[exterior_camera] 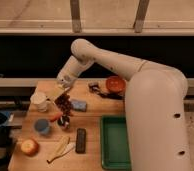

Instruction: Place grapes in metal cup

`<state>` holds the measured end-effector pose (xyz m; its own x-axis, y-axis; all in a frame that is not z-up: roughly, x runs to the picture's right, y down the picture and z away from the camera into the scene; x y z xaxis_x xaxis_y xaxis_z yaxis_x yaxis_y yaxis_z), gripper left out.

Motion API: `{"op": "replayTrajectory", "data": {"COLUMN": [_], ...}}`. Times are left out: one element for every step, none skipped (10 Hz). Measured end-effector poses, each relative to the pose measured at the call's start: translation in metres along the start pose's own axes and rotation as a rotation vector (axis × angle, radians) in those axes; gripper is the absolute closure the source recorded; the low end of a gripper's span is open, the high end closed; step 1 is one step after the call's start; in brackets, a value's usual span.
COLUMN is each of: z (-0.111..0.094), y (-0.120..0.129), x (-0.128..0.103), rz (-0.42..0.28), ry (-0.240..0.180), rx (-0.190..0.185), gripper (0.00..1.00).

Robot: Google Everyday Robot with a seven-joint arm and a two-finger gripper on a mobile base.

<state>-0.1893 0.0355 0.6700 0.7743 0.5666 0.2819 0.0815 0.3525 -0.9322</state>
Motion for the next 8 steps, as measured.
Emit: {"op": "replayTrajectory", "data": {"z": [0.01,0.025,0.032,0.039,0.044,0.049,0.053,0.056], "y": [0.009,0.02,0.021,0.021,0.021,0.019,0.016,0.012], "x": [0.0,-0.004,-0.008,-0.008,-0.008,-0.006,-0.003,0.005], "rz": [-0.009,-0.025,-0.032,-0.033,-0.034,-0.03,-0.023,-0.009], "ry": [0.006,0.017,0.021,0.028,0.03,0.032,0.029,0.019], "rx": [-0.021,-0.049,-0.061,-0.078,-0.091,-0.103,-0.112,-0.12], "gripper": [1.0,1.0,1.0,1.0,1.0,1.0,1.0,1.0]}}
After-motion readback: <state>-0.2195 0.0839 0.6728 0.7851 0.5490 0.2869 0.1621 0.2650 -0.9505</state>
